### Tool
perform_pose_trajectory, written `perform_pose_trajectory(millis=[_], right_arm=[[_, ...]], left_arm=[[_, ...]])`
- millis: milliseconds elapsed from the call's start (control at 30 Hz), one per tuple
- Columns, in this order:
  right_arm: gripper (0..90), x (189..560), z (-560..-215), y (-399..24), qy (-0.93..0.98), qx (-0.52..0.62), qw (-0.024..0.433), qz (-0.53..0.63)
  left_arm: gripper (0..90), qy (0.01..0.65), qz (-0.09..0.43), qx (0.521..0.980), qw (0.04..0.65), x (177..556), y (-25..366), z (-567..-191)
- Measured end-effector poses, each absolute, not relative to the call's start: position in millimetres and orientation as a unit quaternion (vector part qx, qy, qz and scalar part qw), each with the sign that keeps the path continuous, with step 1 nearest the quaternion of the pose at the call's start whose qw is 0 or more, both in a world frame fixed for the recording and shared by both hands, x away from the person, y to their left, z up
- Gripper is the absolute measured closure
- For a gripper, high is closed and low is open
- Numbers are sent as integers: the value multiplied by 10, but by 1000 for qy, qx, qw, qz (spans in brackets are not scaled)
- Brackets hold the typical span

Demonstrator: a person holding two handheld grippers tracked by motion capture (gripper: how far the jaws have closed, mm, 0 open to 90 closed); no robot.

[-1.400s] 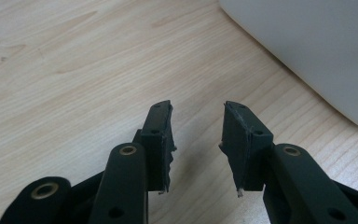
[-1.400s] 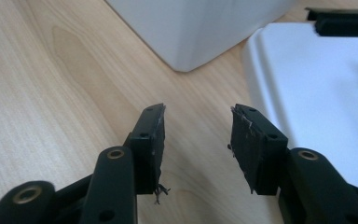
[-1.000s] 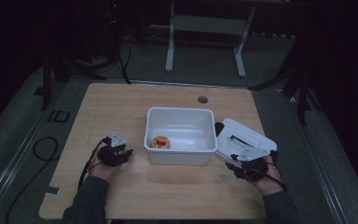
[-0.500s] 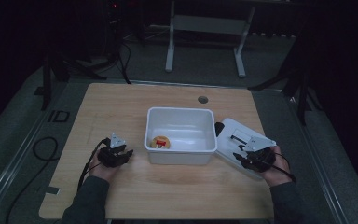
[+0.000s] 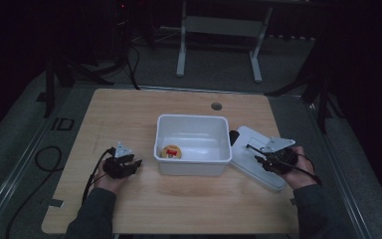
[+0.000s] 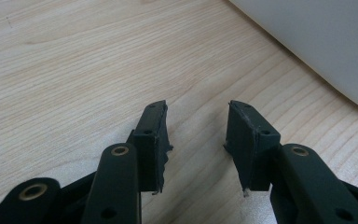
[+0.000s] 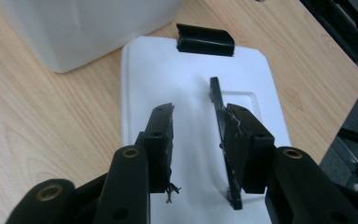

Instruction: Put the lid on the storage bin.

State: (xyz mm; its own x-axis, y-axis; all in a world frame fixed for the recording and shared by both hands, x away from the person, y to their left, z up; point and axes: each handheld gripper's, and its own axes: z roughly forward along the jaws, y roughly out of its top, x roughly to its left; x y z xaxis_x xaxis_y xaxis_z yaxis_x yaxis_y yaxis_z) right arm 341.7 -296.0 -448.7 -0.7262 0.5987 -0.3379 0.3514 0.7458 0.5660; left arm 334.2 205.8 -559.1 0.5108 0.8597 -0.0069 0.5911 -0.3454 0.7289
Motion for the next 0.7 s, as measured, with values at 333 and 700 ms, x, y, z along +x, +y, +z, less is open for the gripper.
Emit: perform_pose_trajectory(millis=[333,700], right_arm=[[665,3544,-4519,-2966,908,263,252,206],[711,3699,-4495,-2964,917,263,241,178]], left_arm=[[575,455,191,796,350,3337,2065,-5597],[572,455,191,796,351,3336,2066,-5598]])
